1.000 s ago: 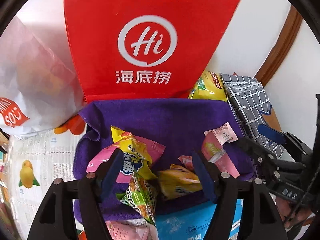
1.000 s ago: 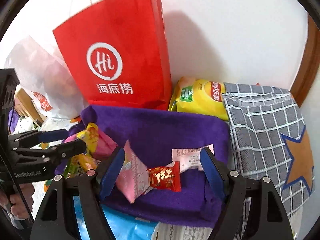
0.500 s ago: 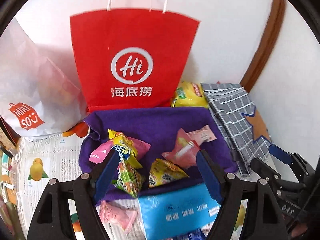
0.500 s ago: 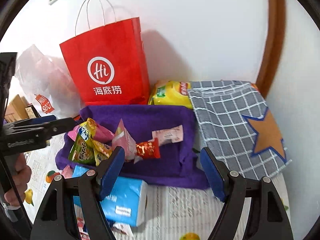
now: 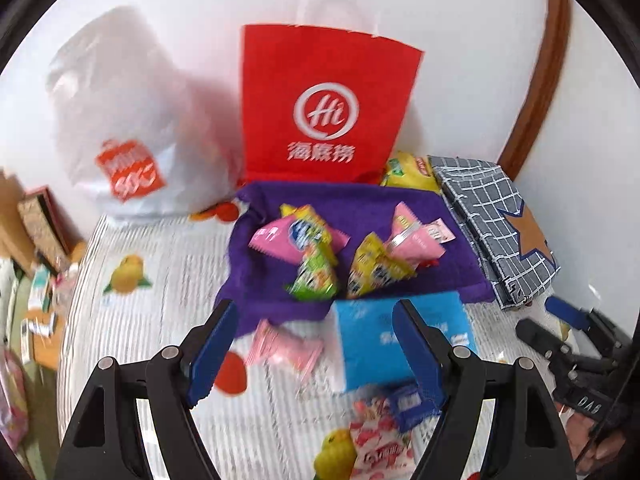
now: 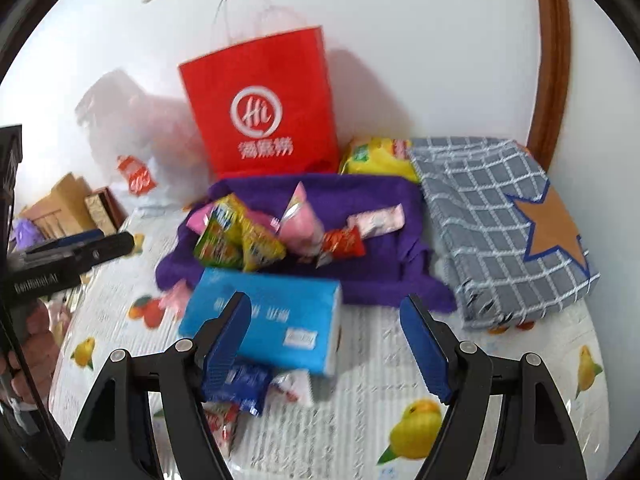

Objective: Organize snacks
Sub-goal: 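Withdraw both open tools from the towel back toward the remaining snacks, then grasp the blue packet with the right tool while the left tool grasps the pink peach candy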

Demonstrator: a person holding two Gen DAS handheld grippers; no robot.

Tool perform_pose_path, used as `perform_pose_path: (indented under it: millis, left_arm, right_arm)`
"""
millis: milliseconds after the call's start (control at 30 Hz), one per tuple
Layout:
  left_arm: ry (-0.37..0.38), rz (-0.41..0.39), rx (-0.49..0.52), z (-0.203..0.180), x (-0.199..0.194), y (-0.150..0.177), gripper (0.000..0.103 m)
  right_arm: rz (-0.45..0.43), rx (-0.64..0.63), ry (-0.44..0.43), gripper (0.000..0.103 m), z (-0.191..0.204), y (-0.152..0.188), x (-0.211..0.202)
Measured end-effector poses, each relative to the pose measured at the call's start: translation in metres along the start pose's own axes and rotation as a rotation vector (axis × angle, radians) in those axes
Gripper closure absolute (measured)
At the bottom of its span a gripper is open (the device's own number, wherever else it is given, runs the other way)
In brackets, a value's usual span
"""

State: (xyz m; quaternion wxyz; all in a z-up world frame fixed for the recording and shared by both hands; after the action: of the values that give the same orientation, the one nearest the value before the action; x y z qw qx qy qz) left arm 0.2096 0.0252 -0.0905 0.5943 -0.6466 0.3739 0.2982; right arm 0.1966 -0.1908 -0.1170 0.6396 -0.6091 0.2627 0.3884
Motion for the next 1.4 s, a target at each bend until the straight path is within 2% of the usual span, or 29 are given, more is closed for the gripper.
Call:
perform_pose_path:
  millis: [200,267,333,567,767,933,1000,1067,1133,1167,1400]
  left_arm:
    - [-0.02,-0.008,-0.031,0.024,-0.007,0.026,0.025]
    - [-0.028,-0.009,-0.035,0.03,-0.006,0.033,0.025]
    - [-0.03,-0.002,-0.041,0.036,-0.003,0.04,0.025]
    - [-0.024,0.035,-0.058,0.05,0.015,0.06,0.025]
    - [-0.013,0.055,-0.065,0.058,0.026,0.068,0.025]
    - [-0.002,0.069,-0.072,0.062,0.033,0.07,0.025]
    - [-0.002,0.076,-0.073,0.062,0.035,0.071,0.025]
    - [-0.003,0.081,-0.072,0.062,0.038,0.071,0.025]
    - [-0.001,0.086,-0.068,0.06,0.04,0.07,0.025]
    - [-0.001,0.089,-0.066,0.059,0.042,0.071,0.025]
    - [-0.006,0.11,-0.071,0.053,0.053,0.069,0.025]
  right_arm:
    - [0.045,-0.047,-0.036,0.032,0.026,0.028,0.014]
    - [0.075,-0.061,-0.049,0.039,0.035,0.036,0.023]
    - [0.097,-0.07,-0.057,0.041,0.043,0.043,0.032]
    - [0.164,-0.101,-0.075,0.041,0.066,0.06,0.063]
    - [0.223,-0.072,-0.065,0.041,0.064,0.067,0.088]
    - [0.227,-0.078,-0.06,0.041,0.068,0.068,0.098]
    - [0.218,-0.085,-0.069,0.05,0.07,0.067,0.096]
    - [0.221,-0.092,-0.094,0.07,0.073,0.067,0.096]
    - [0.216,-0.098,-0.112,0.076,0.076,0.067,0.093]
    - [0.204,-0.108,-0.109,0.084,0.077,0.067,0.09]
    - [0.145,-0.153,-0.14,0.085,0.078,0.07,0.067]
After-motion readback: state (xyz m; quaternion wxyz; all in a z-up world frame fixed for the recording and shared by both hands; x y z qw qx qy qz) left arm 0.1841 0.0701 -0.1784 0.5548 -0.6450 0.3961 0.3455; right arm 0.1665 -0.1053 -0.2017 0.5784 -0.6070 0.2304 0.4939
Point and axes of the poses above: each gripper's, at about its wrist camera, not at the fingertips, and x roughly the way its jaws point, z to its left, y to its underside, the point moved 8 cm from there along x, roughly the way its jaws point, and after that the axes turned 9 degrees about z, right-handed, at the moved point
